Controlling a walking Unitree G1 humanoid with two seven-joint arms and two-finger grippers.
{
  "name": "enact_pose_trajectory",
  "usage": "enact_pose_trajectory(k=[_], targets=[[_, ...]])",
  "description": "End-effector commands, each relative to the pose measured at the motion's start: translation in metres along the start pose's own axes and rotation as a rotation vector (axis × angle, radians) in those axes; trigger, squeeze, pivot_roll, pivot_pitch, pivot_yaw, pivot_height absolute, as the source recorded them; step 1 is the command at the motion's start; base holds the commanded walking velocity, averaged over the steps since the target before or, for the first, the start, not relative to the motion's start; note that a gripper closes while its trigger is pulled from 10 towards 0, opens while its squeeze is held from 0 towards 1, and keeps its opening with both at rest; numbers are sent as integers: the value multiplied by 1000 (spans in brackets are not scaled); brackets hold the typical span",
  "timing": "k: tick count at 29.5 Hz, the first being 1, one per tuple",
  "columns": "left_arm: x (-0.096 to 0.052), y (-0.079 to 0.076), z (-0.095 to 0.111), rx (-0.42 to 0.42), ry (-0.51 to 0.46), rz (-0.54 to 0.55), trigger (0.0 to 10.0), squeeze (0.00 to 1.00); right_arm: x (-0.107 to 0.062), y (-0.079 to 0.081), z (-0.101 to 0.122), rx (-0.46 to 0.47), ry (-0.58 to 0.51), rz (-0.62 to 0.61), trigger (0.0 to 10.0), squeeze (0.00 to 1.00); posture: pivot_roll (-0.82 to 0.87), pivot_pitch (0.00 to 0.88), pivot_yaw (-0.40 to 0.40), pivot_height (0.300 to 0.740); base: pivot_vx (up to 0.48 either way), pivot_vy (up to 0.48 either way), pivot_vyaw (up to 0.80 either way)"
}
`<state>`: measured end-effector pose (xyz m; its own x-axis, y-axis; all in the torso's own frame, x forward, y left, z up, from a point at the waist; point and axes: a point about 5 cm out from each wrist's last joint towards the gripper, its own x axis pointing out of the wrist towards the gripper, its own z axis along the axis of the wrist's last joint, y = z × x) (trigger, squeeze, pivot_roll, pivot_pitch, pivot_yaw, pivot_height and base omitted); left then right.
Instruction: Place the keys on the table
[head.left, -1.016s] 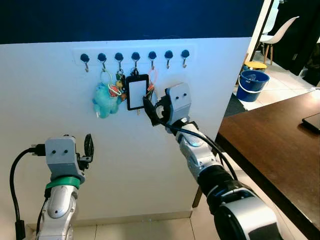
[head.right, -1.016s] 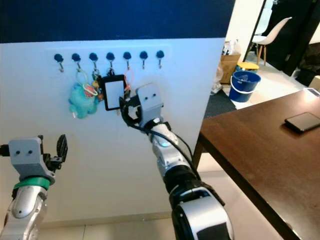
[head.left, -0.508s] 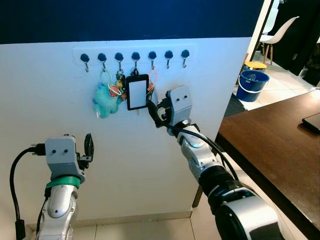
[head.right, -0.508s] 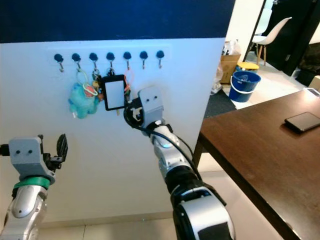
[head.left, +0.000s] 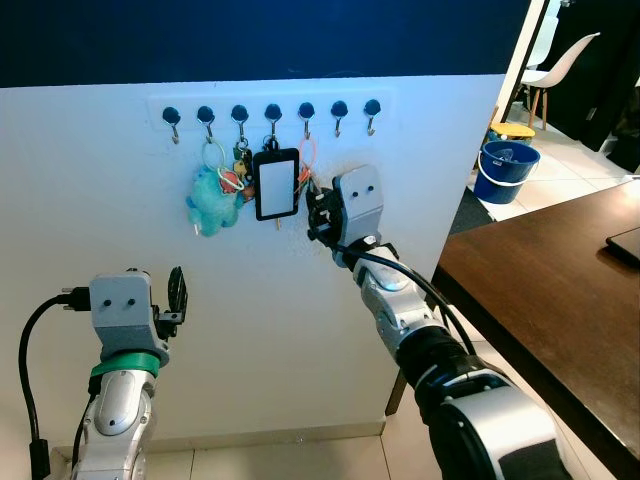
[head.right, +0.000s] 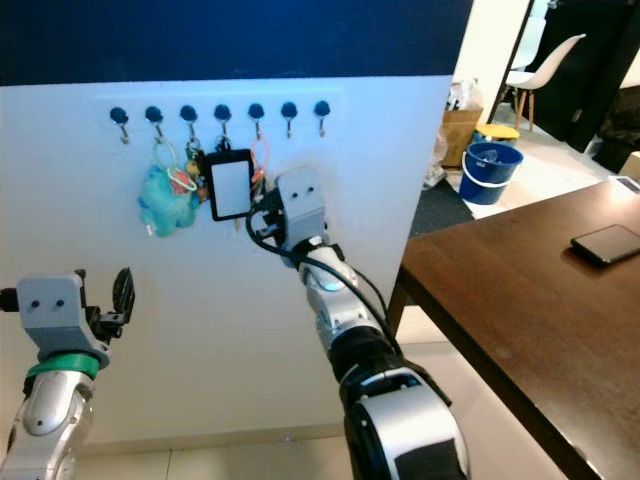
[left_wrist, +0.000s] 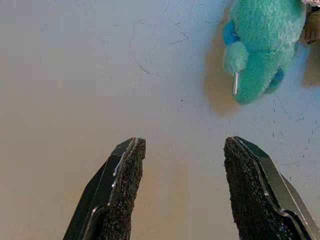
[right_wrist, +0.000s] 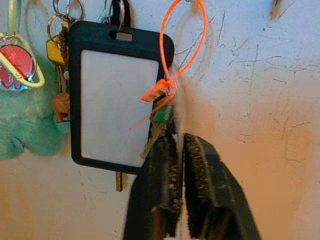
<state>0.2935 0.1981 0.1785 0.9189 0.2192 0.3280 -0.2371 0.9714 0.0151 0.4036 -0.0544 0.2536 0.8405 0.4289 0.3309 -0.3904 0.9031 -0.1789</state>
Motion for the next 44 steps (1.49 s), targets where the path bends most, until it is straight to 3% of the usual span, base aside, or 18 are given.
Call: enact_pose_trajectory(k=[1, 15, 21, 31, 36, 44], targets=[[0, 3, 0, 6, 5, 9, 10000, 0, 3, 5, 2, 14, 5, 14, 0, 0, -122, 39, 64, 740, 0, 0, 0], [-2, 3, 0, 5, 5, 8, 10000, 0, 2, 3, 4, 29, -23, -5, 0, 0, -121, 36, 65, 740, 0, 0, 0], [-6, 8, 0, 10, -4, 22, 10000, 0, 4, 4, 25, -20, -176, -28, 0, 0, -123, 14, 50, 740, 0, 0, 0], [-4, 7, 1, -3, -13, 37, 10000, 0, 7, 8, 42, -31, -277, -32, 0, 0, -127, 27, 50, 740, 0, 0, 0], [-5, 7, 0, -6, -12, 41, 10000, 0, 9, 10, 45, -30, -281, -23, 0, 0, -133, 30, 48, 740, 0, 0, 0], [-6, 3, -1, -1, -2, 20, 10000, 0, 18, 16, 40, 40, -161, 49, 0, 0, -129, 30, 52, 740, 0, 0, 0]])
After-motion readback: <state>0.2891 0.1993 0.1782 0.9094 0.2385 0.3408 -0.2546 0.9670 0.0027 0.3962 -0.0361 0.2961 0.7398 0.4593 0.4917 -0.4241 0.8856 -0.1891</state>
